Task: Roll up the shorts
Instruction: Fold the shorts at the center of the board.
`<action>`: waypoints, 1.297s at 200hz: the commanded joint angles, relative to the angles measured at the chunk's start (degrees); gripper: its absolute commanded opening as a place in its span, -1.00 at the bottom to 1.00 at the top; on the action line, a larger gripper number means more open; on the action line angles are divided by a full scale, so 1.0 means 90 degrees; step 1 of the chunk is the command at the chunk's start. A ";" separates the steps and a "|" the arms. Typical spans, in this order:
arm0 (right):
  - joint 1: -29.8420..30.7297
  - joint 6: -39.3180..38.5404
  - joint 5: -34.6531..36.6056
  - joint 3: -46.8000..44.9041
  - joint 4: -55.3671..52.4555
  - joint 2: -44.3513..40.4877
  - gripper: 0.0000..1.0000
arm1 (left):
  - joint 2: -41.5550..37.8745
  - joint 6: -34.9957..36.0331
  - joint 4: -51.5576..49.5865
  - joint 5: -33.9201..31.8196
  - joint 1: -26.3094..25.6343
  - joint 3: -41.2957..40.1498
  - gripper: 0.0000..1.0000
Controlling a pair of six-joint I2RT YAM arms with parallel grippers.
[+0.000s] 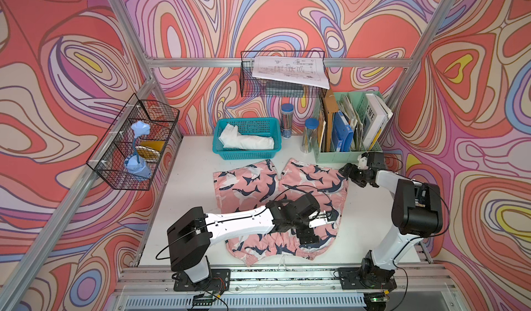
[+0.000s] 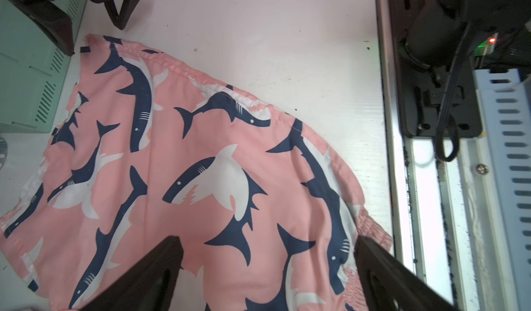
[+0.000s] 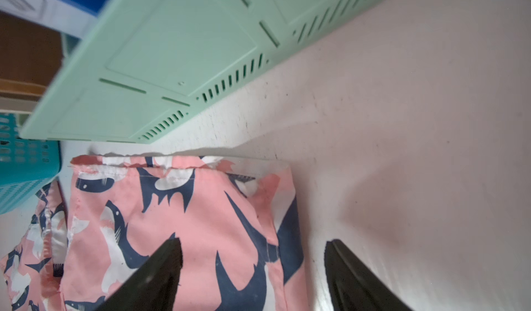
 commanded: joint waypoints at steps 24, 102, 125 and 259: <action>0.0096 -0.0169 -0.0122 0.0228 -0.0223 0.0191 0.60 | 0.0437 -0.0297 -0.0242 0.0595 -0.0133 0.0096 0.97; 0.0208 -0.0238 -0.0018 0.0357 -0.0417 0.0340 0.60 | 0.1138 -0.0174 -0.0370 0.0746 -0.0292 0.0738 0.97; 0.0204 -0.0200 -0.0015 0.0338 -0.0377 0.0409 0.60 | 0.1464 -0.0147 -0.0913 0.0974 -0.0327 0.1243 0.97; 0.0201 -0.0050 -0.0322 0.0203 -0.0147 0.0587 0.52 | 0.1667 -0.1167 0.0921 -0.0164 -0.0651 0.0013 0.94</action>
